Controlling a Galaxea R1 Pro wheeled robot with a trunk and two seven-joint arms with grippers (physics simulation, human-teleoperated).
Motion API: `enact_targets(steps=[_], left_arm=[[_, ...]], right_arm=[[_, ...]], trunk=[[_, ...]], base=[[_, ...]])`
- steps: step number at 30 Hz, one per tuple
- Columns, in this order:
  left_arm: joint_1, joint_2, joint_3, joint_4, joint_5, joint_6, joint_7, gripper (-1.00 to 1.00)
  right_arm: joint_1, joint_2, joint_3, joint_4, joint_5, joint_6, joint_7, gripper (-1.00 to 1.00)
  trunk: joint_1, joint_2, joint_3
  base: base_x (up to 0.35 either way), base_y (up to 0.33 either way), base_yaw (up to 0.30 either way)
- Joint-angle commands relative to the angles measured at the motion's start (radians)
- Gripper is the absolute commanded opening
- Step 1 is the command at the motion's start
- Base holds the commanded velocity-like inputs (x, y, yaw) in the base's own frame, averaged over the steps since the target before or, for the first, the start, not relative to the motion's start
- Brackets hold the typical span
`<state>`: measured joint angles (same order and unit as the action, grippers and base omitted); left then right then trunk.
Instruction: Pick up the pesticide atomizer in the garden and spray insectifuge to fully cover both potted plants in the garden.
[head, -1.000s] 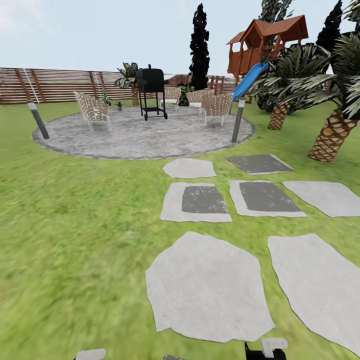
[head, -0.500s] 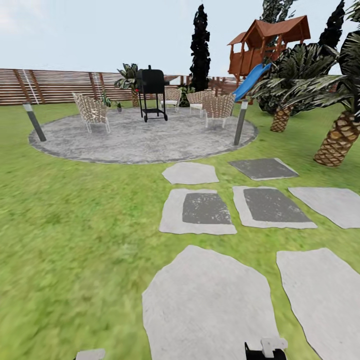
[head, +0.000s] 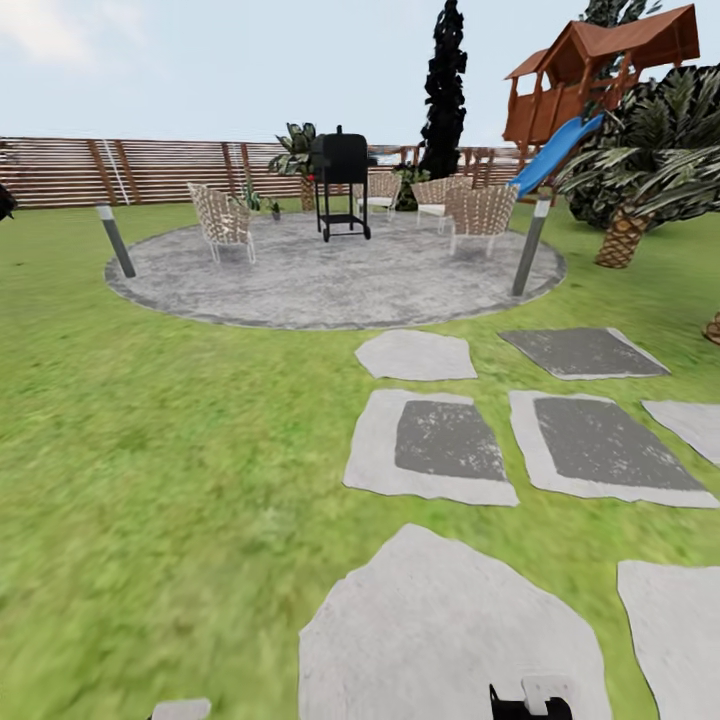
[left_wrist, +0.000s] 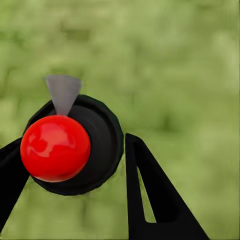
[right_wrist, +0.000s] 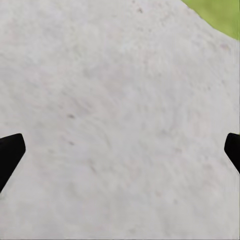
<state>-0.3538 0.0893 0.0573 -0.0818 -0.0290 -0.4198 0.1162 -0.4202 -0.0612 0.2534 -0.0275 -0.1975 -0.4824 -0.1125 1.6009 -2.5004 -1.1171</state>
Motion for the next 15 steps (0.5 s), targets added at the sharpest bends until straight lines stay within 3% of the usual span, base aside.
enact_targets(steps=[1,5,15], left_arm=[[-0.001,0.000,0.005,0.001,-0.003,-0.004,0.000,-1.00],[-0.001,0.000,0.005,0.002,-0.003,-0.004,0.000,-1.00],[-0.001,0.000,0.005,0.002,-0.003,-0.004,0.000,-1.00]], right_arm=[[0.000,0.000,0.009,0.000,-0.008,-0.002,-0.003,1.00],[0.000,0.000,0.009,0.000,-0.008,-0.001,-0.003,1.00],[0.000,0.000,0.009,0.000,-0.007,-0.001,-0.002,1.00]], trunk=[[0.000,0.000,-0.001],[0.000,0.000,-0.001],[0.000,0.000,-0.001]], base=[[0.343,0.000,0.276],[0.343,0.000,0.136],[0.343,0.000,0.004]])
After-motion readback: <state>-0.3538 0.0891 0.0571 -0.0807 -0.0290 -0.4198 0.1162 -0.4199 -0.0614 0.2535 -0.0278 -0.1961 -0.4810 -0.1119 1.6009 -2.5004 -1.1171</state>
